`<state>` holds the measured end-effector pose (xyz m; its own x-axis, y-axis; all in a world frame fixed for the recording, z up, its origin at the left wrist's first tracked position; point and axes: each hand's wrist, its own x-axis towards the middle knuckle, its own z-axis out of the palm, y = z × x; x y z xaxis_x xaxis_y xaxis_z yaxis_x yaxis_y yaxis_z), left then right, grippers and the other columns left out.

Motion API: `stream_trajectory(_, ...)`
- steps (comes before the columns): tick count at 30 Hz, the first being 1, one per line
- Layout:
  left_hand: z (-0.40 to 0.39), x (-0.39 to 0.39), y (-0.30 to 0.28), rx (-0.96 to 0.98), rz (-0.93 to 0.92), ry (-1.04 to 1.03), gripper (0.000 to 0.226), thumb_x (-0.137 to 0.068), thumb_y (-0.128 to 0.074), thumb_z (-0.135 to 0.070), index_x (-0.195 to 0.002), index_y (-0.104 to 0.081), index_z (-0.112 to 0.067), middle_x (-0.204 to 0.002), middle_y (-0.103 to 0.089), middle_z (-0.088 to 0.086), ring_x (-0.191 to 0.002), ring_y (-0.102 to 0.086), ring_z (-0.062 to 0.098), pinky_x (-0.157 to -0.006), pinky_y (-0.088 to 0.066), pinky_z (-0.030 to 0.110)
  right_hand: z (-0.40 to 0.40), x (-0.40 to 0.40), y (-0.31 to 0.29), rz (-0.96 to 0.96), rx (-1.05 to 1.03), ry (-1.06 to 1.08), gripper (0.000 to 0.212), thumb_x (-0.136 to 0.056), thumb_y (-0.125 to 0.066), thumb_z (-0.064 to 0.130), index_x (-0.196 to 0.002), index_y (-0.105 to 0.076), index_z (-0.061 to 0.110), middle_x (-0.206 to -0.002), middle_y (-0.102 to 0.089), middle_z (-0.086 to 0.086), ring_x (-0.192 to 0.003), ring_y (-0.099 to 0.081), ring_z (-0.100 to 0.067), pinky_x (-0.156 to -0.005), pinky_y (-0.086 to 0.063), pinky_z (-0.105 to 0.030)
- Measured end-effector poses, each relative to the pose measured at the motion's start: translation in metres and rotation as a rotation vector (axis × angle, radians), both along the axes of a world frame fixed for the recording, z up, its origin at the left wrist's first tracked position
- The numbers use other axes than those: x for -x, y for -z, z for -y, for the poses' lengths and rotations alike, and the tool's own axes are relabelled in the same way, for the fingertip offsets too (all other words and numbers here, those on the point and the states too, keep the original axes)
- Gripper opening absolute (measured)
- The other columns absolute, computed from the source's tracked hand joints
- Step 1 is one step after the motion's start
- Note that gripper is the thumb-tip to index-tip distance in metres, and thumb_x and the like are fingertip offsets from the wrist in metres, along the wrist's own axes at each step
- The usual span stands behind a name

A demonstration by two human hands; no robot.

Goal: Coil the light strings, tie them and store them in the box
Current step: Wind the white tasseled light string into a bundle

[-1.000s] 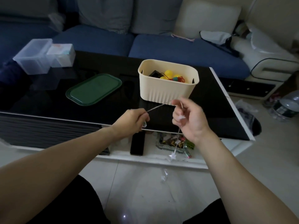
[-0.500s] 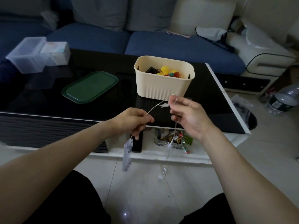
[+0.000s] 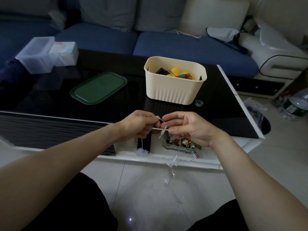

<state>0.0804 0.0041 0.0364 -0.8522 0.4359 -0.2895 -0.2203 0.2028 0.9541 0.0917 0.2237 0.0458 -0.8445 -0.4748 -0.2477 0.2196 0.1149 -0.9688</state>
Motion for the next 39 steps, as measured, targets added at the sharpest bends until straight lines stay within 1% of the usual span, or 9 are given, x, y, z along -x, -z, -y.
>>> stream_trajectory(4,0.002,0.001,-0.003,-0.037,0.039,-0.035,0.030,-0.099,-0.049,-0.017,-0.072,-0.058,-0.010,-0.055,-0.024,-0.003,-0.046,-0.019,0.009,-0.047,-0.011,0.025,0.005,0.001,0.002,-0.153,-0.014,-0.026,0.055,-0.074,-0.073,-0.019,-0.121,-0.063,0.008,-0.097,-0.075,-0.009,-0.075,-0.065,-0.014,-0.072,-0.058,-0.027)
stream_trajectory(10,0.002,0.001,0.001,0.018,0.039,-0.004,0.028,-0.099,-0.051,-0.017,-0.073,-0.059,-0.010,-0.053,-0.027,-0.003,-0.044,-0.021,0.009,-0.046,-0.013,0.022,0.018,0.002,0.004,-0.340,-0.004,0.181,0.018,-0.085,-0.074,0.000,-0.102,-0.072,0.006,-0.086,-0.076,-0.003,-0.071,-0.068,-0.002,-0.061,-0.050,-0.013)
stream_trajectory(15,-0.001,-0.003,0.000,0.066,-0.068,0.061,0.016,-0.097,-0.059,-0.019,-0.096,-0.063,-0.003,-0.058,-0.044,-0.002,-0.050,-0.039,0.013,-0.048,-0.035,0.027,0.023,0.002,0.010,-0.296,-0.080,0.275,0.016,-0.094,-0.068,0.021,-0.101,-0.076,0.009,-0.078,-0.074,-0.002,-0.059,-0.056,-0.007,-0.051,-0.043,-0.017)
stream_trajectory(18,-0.009,-0.006,-0.002,0.106,-0.206,0.046,0.025,-0.097,-0.061,-0.024,-0.109,-0.062,-0.002,-0.062,-0.054,0.002,-0.051,-0.051,0.011,-0.053,-0.047,0.027,0.030,0.000,0.015,-0.316,-0.128,0.337,0.016,-0.095,-0.068,0.024,-0.098,-0.077,0.011,-0.066,-0.070,0.008,-0.057,-0.056,-0.005,-0.049,-0.044,-0.017)
stream_trajectory(24,-0.014,-0.007,-0.001,0.172,-0.406,-0.004,0.023,-0.100,-0.055,-0.026,-0.101,-0.068,-0.008,-0.055,-0.053,0.009,-0.048,-0.049,0.019,-0.050,-0.045,0.027,0.042,0.003,0.017,-0.228,-0.156,0.570,0.026,-0.087,-0.078,0.032,-0.096,-0.069,0.009,-0.065,-0.071,-0.001,-0.052,-0.062,-0.009,-0.045,-0.047,-0.022)
stream_trajectory(28,-0.012,-0.004,-0.001,0.158,-0.433,-0.105,0.035,-0.101,-0.054,-0.033,-0.078,-0.068,-0.010,-0.047,-0.054,0.008,-0.043,-0.047,0.022,-0.049,-0.044,0.028,0.045,0.001,0.014,-0.223,-0.146,0.460,0.022,-0.100,-0.063,0.028,-0.091,-0.068,0.008,-0.066,-0.070,-0.001,-0.050,-0.059,-0.011,-0.045,-0.045,-0.025)
stream_trajectory(34,-0.012,0.004,0.002,0.029,-0.434,-0.264,0.030,-0.102,-0.052,-0.020,-0.087,-0.068,-0.001,-0.052,-0.052,0.001,-0.041,-0.044,0.017,-0.040,-0.038,0.025,0.040,0.000,0.007,-0.205,-0.072,0.283,0.006,-0.096,-0.067,0.013,-0.099,-0.068,0.008,-0.073,-0.073,-0.004,-0.063,-0.067,-0.013,-0.058,-0.052,-0.022)
stream_trajectory(37,-0.012,0.008,0.000,-0.070,-0.354,-0.400,0.029,-0.104,-0.048,-0.020,-0.090,-0.065,-0.001,-0.053,-0.048,0.001,-0.039,-0.041,0.015,-0.039,-0.034,0.025,0.037,-0.002,0.007,-0.273,-0.195,0.185,0.003,-0.090,-0.073,0.010,-0.092,-0.072,0.008,-0.073,-0.074,-0.006,-0.065,-0.069,-0.008,-0.063,-0.051,-0.017)
stream_trajectory(39,-0.010,0.011,-0.002,-0.134,-0.290,-0.471,0.029,-0.104,-0.044,-0.021,-0.086,-0.060,-0.005,-0.054,-0.047,-0.001,-0.040,-0.039,0.014,-0.040,-0.032,0.028,0.033,-0.001,0.008,-0.294,-0.284,0.137,0.004,-0.089,-0.076,0.015,-0.087,-0.075,0.011,-0.079,-0.076,-0.007,-0.070,-0.069,-0.007,-0.069,-0.053,-0.021)
